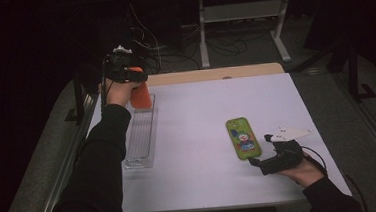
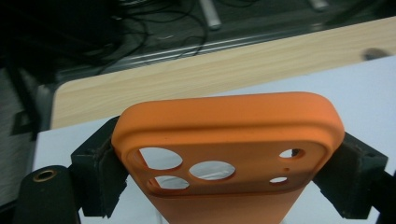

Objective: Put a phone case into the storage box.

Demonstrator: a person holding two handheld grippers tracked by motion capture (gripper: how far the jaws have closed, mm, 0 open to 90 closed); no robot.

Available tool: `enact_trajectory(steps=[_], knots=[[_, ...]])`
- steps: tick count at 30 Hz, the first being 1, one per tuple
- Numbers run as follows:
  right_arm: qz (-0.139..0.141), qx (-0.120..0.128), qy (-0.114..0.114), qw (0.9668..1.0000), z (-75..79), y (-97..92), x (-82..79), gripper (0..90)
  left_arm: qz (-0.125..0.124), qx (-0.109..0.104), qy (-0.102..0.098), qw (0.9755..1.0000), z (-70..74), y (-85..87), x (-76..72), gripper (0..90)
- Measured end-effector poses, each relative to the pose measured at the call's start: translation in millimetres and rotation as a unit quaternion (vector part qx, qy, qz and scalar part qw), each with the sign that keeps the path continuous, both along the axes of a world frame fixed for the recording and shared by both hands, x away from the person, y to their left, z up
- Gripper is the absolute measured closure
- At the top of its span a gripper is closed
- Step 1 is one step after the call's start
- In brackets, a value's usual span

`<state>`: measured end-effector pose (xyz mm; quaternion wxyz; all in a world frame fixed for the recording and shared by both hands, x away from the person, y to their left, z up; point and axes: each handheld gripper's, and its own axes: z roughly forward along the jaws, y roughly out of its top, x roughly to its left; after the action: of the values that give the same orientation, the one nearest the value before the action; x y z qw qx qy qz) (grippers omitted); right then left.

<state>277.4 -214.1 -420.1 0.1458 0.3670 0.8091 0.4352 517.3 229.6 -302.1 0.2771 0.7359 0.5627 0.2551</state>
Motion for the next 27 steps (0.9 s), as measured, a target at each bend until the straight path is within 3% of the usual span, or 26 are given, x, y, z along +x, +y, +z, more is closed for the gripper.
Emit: enact_trajectory(steps=[4, 9, 27], knots=[[0.001, 0.001, -0.002, 1.0, 0.0, -0.3, 0.3, 0.9, 0.019, 0.018, 0.007, 0.9996, -11.3, -1.5, 9.5, 14.3], [0.003, 0.003, -0.003, 1.0, 0.4, -1.7, 0.1, 0.8, 0.023, 0.029, 0.02, 0.9991, -23.0, -4.5, 16.8, 14.2], [0.0, 0.008, 0.003, 1.0, 1.0, -1.8, 0.0, 0.9, 0.04, 0.026, 0.032, 0.9983, -43.1, -10.3, 20.9, 13.5]])
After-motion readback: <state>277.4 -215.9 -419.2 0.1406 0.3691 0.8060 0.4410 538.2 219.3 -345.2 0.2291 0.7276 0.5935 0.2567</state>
